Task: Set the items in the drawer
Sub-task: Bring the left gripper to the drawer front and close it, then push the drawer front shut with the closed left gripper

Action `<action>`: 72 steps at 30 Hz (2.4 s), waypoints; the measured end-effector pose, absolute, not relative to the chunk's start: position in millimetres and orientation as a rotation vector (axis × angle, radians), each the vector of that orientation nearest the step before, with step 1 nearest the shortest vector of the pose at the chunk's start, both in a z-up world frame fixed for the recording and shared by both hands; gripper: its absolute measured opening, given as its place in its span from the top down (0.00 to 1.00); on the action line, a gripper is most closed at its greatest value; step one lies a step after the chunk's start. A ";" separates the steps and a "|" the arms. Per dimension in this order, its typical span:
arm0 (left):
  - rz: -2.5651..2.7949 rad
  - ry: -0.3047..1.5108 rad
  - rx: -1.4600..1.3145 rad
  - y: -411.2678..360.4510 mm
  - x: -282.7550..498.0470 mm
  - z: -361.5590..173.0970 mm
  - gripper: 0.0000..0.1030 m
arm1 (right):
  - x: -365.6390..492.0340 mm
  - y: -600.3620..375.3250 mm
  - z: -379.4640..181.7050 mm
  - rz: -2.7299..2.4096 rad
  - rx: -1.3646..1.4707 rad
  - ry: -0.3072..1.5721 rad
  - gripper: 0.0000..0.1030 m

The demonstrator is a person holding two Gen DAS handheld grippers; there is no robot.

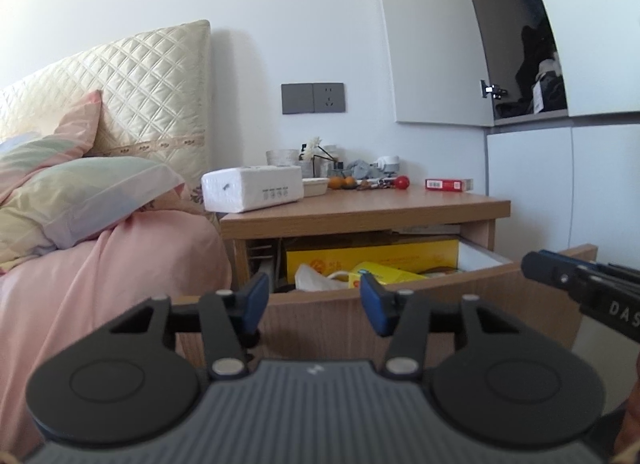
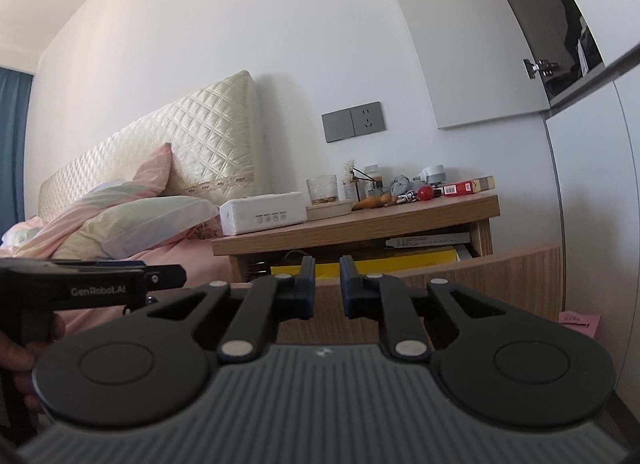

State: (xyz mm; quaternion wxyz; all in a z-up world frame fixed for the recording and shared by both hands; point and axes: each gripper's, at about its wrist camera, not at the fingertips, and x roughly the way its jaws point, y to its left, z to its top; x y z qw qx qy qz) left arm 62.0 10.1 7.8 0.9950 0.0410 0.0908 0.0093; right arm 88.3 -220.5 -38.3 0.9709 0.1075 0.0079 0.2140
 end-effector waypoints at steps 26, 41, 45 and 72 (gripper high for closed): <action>0.016 0.145 0.065 4.8 55.5 8.6 0.67 | 70.9 -227.1 -16.9 0.410 0.119 0.071 0.84; 0.059 0.162 0.032 6.3 60.5 1.8 0.74 | 78.3 -216.4 -13.0 0.395 0.081 0.141 0.97; 0.046 0.165 0.036 6.2 59.0 0.6 0.83 | 77.9 -207.9 -16.2 0.382 0.060 0.140 0.97; 0.048 0.274 0.101 -4.0 76.5 -30.1 0.98 | 108.1 -200.6 -30.6 0.286 0.157 0.221 0.97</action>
